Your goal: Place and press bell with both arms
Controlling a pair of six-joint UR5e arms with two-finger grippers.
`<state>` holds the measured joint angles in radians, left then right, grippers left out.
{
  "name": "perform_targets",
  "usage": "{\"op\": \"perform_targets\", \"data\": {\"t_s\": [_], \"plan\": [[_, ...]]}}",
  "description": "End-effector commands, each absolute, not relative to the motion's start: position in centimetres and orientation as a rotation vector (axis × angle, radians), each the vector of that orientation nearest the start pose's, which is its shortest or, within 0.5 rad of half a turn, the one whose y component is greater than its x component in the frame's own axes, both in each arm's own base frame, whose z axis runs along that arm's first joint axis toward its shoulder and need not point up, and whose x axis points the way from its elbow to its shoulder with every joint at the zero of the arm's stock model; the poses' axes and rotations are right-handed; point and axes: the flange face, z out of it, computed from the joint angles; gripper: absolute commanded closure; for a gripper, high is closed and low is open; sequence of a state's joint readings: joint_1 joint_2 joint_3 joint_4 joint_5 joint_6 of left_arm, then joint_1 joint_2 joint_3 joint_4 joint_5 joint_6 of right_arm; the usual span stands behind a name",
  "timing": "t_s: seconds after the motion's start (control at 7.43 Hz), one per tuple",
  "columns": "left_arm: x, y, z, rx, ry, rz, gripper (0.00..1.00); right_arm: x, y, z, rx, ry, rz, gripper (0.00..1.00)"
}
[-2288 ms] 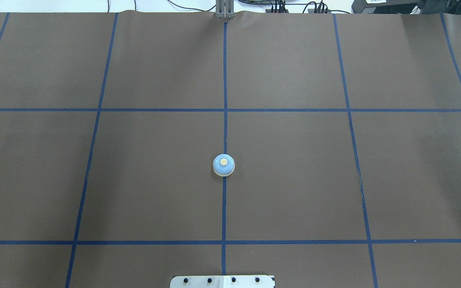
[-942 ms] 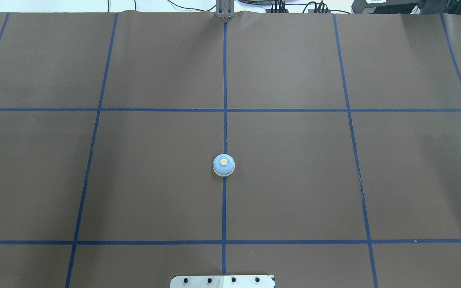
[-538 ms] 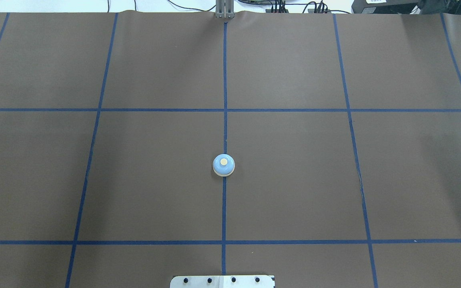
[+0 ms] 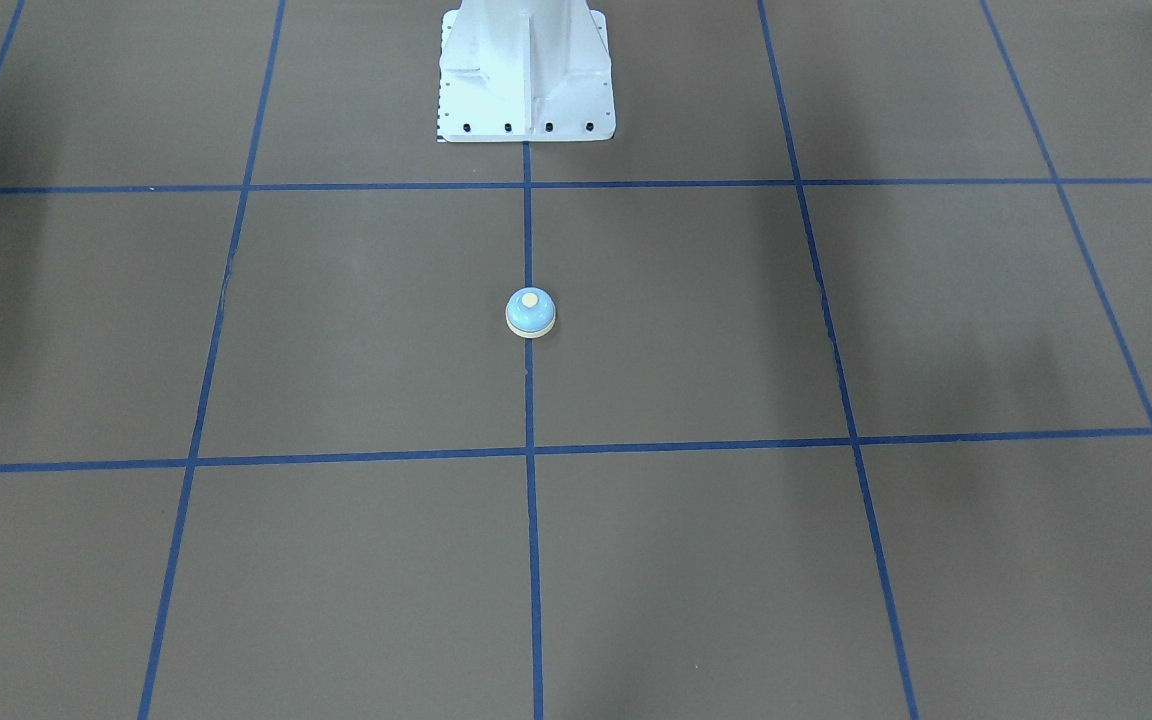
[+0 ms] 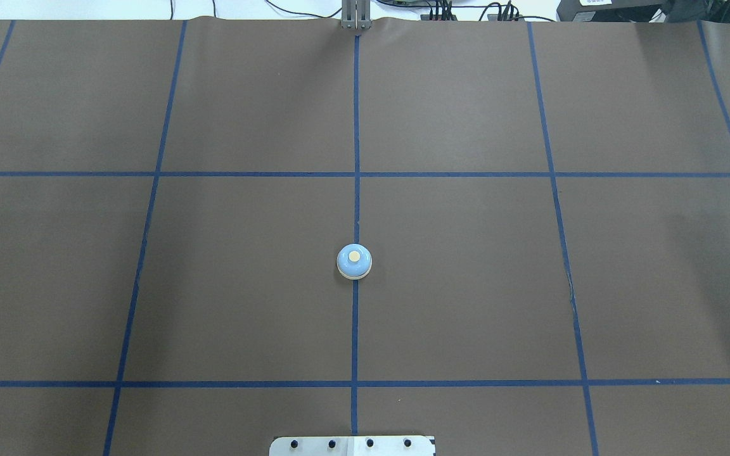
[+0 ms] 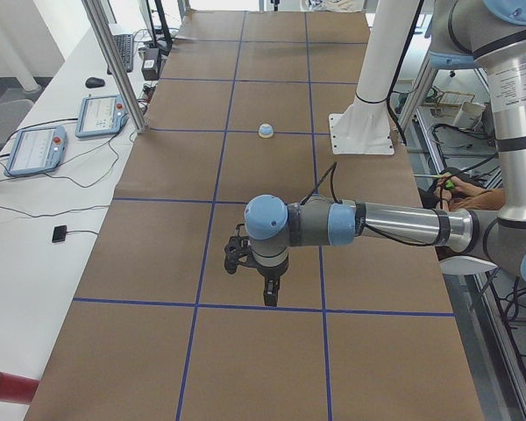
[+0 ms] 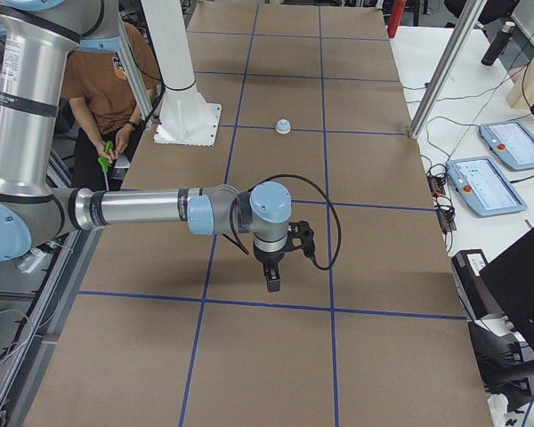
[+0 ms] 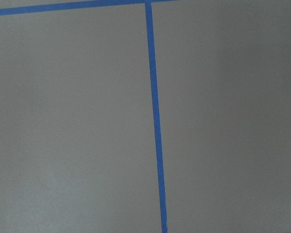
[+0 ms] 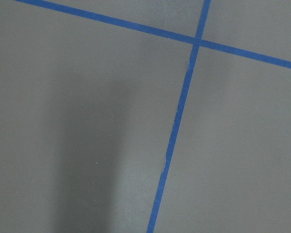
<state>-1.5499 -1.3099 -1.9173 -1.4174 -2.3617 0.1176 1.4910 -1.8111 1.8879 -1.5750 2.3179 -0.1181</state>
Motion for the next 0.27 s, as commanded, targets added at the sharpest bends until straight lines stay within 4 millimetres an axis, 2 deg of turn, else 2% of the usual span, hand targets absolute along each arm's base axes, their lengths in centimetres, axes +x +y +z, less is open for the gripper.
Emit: {"op": "perform_targets", "data": {"t_s": [0.0,0.13], "plan": [[-5.45,-37.72,61.54,-0.024,0.792,0.106,0.00,3.40,-39.86,61.06,0.086,-0.747,-0.217,0.00],[-5.45,-37.72,61.54,-0.024,0.792,0.106,0.00,3.39,-39.92,61.00,0.088,-0.747,-0.217,0.00]]}}
